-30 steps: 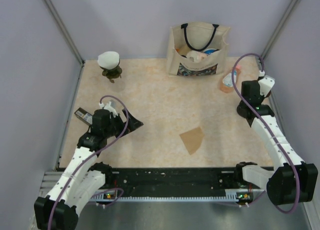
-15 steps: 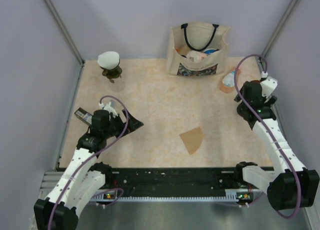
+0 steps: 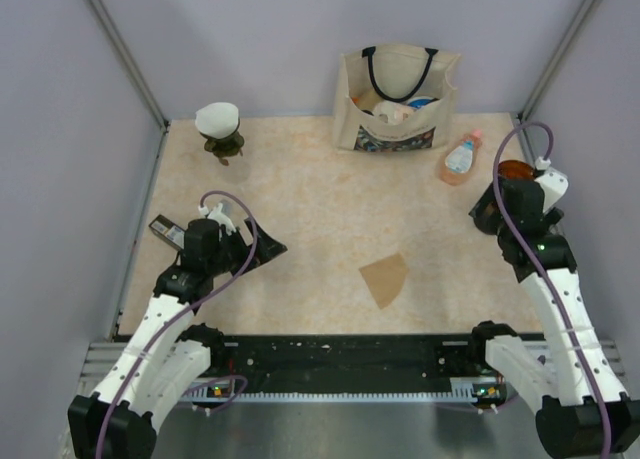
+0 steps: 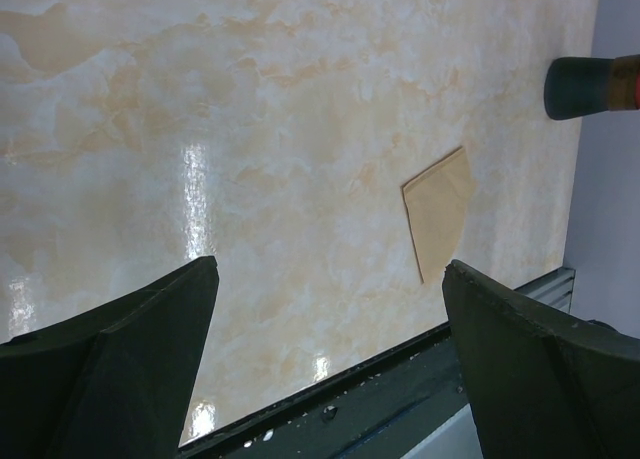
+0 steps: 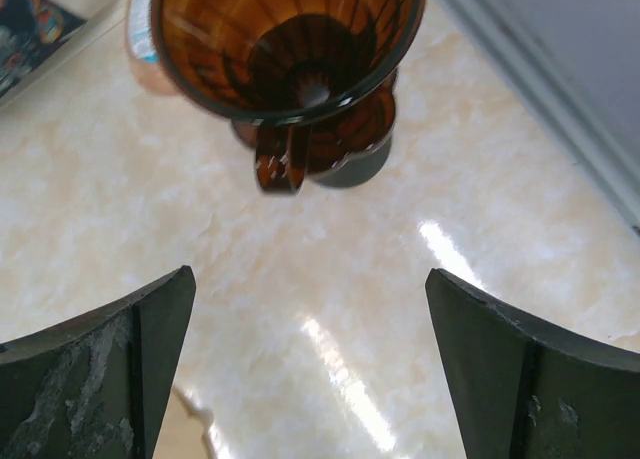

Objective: Place the coffee filter in the dripper

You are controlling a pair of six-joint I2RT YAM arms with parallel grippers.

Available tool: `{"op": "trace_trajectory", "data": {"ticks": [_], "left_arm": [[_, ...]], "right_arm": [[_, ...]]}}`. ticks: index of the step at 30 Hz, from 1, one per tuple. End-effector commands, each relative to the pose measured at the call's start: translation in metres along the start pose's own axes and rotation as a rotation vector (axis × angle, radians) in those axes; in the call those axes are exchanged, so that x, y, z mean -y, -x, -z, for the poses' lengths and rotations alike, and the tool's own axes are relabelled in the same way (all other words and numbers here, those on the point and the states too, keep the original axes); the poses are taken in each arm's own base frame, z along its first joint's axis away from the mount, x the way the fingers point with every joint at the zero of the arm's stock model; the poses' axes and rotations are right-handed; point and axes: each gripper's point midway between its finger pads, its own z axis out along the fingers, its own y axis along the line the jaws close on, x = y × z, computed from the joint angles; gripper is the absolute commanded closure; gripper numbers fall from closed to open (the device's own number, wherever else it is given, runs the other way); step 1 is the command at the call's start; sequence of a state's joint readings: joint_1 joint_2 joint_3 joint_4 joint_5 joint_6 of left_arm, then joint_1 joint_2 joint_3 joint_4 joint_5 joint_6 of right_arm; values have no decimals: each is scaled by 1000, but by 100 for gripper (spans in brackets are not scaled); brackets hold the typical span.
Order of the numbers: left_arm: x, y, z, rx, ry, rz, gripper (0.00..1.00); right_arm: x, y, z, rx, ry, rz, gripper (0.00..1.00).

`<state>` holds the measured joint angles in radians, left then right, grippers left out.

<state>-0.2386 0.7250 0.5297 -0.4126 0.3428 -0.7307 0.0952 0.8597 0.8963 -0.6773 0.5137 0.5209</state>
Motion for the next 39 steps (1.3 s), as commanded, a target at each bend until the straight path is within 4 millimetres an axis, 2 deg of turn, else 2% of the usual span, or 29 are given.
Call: {"op": "trace_trajectory", "data": {"ticks": [1, 5, 6, 8, 9, 12, 14, 16, 18, 20, 23, 28, 31, 34, 39], "left_arm": [[14, 14, 3, 32, -25, -35, 1], [15, 13, 3, 24, -33, -38, 1], [15, 13, 4, 24, -30, -36, 1], [13, 11, 3, 20, -25, -33, 1], [13, 11, 3, 21, -23, -32, 1], [12, 7, 0, 2, -27, -16, 1], [12, 3, -4, -16, -36, -3, 1], [12, 0, -7, -36, -39, -2, 1], [10, -4, -10, -48, -29, 0, 1], [9, -6, -12, -53, -25, -1, 1], [9, -10, -15, -60, -33, 1, 1], [16, -13, -16, -69, -60, -6, 1], [19, -12, -16, -67, -67, -12, 1], [22, -11, -15, -65, -76, -18, 1], [24, -11, -15, -61, -86, -21, 1]], "right_arm": [[-21, -12, 36, -119, 204, -21, 1], [-52, -39, 57, -236, 442, 24, 1], [-68, -52, 65, -297, 548, 42, 1], [-84, -75, 68, -380, 630, 92, 1], [-93, -93, 71, -415, 642, 150, 2], [-115, -129, 73, -421, 577, 357, 1], [-123, -150, 72, -464, 544, 416, 1], [-122, -158, 63, -473, 506, 437, 2], [-125, -151, 55, -422, 482, 431, 1], [-131, -135, 49, -353, 463, 417, 1], [-143, -101, 43, -248, 438, 428, 1], [-147, -36, 7, -133, 356, 329, 1], [-145, -8, -16, -72, 306, 312, 1], [-138, 12, -38, -39, 240, 319, 1], [-130, 24, -57, -17, 159, 351, 1]]}}
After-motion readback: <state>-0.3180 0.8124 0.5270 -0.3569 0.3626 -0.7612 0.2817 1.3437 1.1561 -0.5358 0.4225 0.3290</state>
